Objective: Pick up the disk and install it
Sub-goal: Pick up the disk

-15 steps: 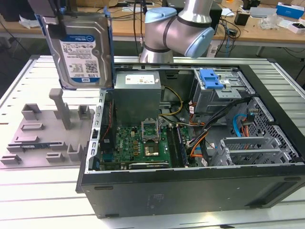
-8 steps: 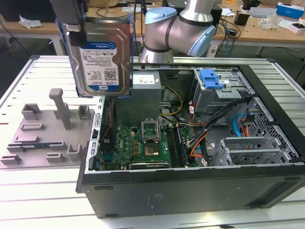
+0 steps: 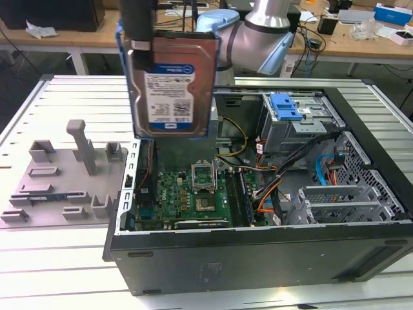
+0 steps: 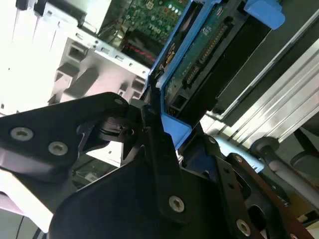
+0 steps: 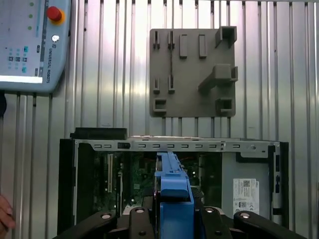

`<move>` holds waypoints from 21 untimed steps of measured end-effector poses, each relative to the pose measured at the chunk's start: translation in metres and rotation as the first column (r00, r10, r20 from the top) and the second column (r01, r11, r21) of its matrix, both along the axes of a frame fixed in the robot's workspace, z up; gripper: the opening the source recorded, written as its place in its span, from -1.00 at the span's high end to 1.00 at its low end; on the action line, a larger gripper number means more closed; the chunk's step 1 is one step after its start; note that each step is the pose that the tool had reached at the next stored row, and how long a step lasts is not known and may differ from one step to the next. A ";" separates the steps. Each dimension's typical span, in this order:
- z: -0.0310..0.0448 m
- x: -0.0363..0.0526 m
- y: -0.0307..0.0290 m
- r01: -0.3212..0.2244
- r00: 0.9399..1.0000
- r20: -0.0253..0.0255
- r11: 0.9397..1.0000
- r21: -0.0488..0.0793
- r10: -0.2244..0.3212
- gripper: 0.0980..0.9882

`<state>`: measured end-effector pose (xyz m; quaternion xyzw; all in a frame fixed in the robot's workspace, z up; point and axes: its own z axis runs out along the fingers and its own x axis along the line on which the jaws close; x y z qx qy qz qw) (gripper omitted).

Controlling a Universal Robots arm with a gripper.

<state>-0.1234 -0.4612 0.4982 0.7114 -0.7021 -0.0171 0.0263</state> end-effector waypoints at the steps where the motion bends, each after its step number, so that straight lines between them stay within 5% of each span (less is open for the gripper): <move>1: 0.0000 0.0047 -0.0014 0.000 1.000 0.000 1.000 0.000 0.000 0.40; 7: 0.0000 0.0350 -0.0153 0.000 1.000 -0.003 1.000 0.000 0.000 0.40; 16: 0.0000 0.0864 -0.0481 0.000 1.000 -0.005 1.000 0.000 0.000 0.40; 19: -0.0001 0.1038 -0.0553 0.000 1.000 -0.006 1.000 0.000 0.000 0.40; 21: -0.0002 0.1069 -0.0558 0.000 1.000 -0.006 1.000 0.000 0.000 0.40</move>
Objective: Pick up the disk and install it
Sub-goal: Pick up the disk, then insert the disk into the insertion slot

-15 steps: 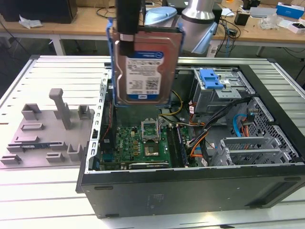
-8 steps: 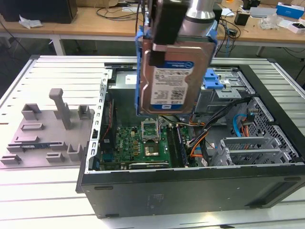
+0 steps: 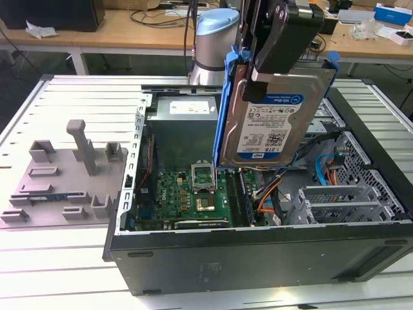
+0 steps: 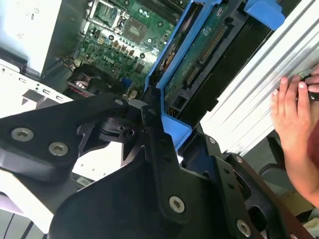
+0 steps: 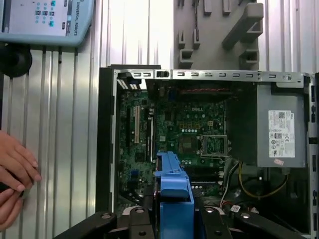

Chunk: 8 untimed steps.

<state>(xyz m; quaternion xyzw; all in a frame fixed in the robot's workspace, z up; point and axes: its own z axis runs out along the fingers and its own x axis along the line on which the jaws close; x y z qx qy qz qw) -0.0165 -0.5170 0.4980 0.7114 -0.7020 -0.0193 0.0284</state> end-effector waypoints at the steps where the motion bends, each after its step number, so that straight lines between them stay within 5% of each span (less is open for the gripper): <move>1: 0.0000 0.0000 0.0000 0.000 1.000 0.000 1.000 0.000 0.000 0.40; 8: 0.0001 0.0004 0.0000 0.000 1.000 0.000 1.000 0.000 0.000 0.40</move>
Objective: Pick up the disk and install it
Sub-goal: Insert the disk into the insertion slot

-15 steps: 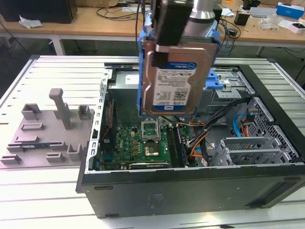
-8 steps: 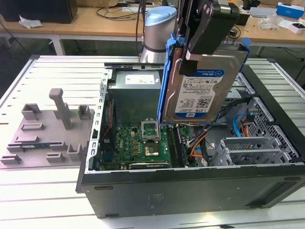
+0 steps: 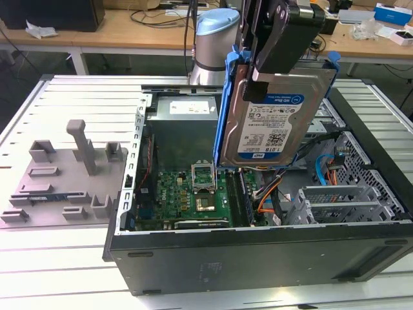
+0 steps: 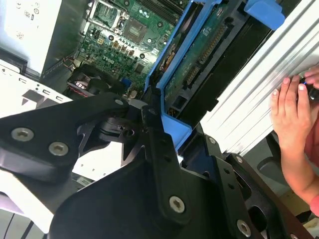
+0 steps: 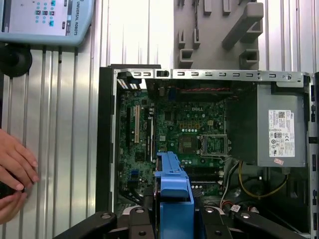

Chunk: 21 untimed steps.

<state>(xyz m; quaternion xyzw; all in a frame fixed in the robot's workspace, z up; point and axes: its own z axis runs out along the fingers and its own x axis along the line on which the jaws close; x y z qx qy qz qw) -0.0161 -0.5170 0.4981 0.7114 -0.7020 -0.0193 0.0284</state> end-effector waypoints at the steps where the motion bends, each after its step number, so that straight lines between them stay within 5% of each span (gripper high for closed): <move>1: 0.0000 0.0000 0.0000 0.000 1.000 0.000 1.000 0.000 0.000 0.40; 8: -0.0014 0.0000 0.0001 0.000 1.000 0.003 1.000 0.004 0.000 0.40; 9: -0.0018 -0.0004 0.0000 0.000 1.000 0.014 1.000 0.010 0.000 0.40; 12: -0.0023 -0.0024 -0.0013 0.000 0.999 0.037 1.000 0.017 0.000 0.40; 16: -0.0025 -0.0027 -0.0021 0.001 0.999 0.037 1.000 0.017 -0.002 0.40; 21: -0.0032 -0.0003 -0.0108 0.001 0.999 0.037 1.000 0.017 -0.002 0.40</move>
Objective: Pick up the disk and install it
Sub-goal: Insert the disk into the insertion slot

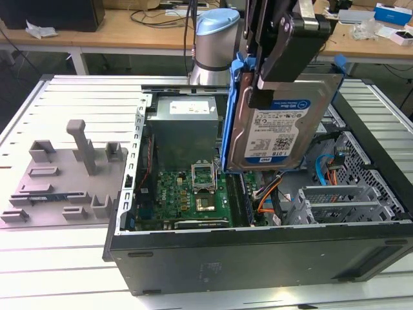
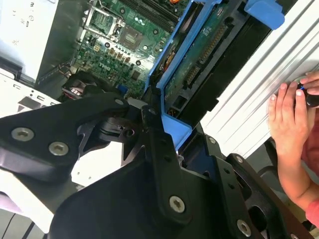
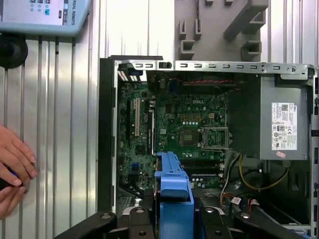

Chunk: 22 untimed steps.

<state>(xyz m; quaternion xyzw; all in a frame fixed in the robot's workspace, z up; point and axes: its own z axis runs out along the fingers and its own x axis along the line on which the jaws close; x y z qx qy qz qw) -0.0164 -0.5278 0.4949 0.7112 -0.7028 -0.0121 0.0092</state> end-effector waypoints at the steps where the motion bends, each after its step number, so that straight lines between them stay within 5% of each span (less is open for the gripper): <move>1: -0.0001 0.0017 -0.0025 0.000 1.000 0.000 1.000 0.000 0.000 0.40; 3: -0.0004 0.0062 -0.0071 0.000 1.000 0.000 1.000 0.000 0.000 0.40; 5: -0.0011 0.0232 -0.0128 0.000 1.000 0.000 1.000 0.000 0.000 0.40; 16: -0.0069 0.0564 -0.0185 0.000 1.000 0.000 1.000 0.000 0.000 0.40; 22: -0.0121 0.0848 -0.0189 0.000 1.000 0.000 1.000 0.000 0.000 0.40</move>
